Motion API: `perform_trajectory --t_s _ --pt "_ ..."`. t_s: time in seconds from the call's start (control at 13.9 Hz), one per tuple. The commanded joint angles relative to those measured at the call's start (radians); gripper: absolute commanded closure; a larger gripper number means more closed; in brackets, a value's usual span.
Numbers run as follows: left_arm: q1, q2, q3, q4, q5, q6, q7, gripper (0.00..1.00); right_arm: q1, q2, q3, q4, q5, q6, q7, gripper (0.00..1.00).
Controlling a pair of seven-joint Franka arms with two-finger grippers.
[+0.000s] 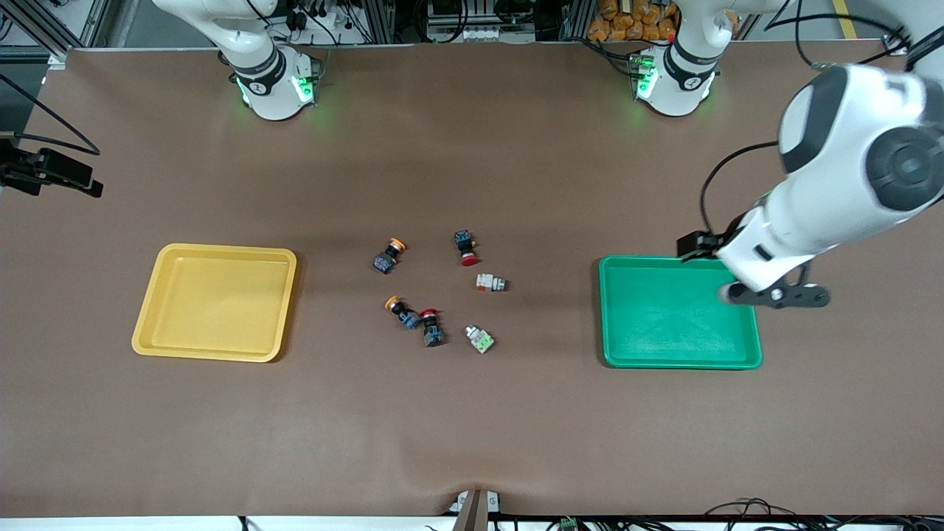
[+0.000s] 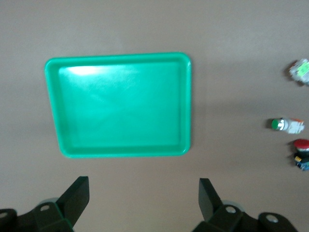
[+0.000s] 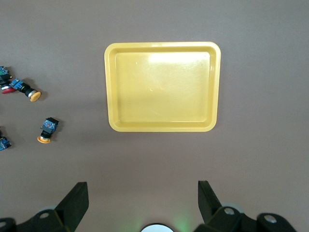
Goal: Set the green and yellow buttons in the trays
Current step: 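Reach the left gripper to the white button while the right gripper rises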
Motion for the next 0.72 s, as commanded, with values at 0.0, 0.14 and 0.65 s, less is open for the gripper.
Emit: perform_trajectory --t_s 0.0,0.14,0.65 --pt "-0.072 0.053 -0.001 0.015 -0.006 0.114 -0.04 0.0 0.005 0.007 0.005 0.011 0.004 -0.008 -0.006 0.0" --pt "-0.13 0.099 -0.001 0.015 -0.003 0.177 -0.128 0.0 0.017 0.007 0.005 0.012 0.006 -0.006 -0.009 0.0" --pt "-0.268 0.265 0.0 0.014 -0.002 0.438 -0.249 0.0 0.026 0.056 0.003 0.008 0.052 -0.014 -0.012 0.0"
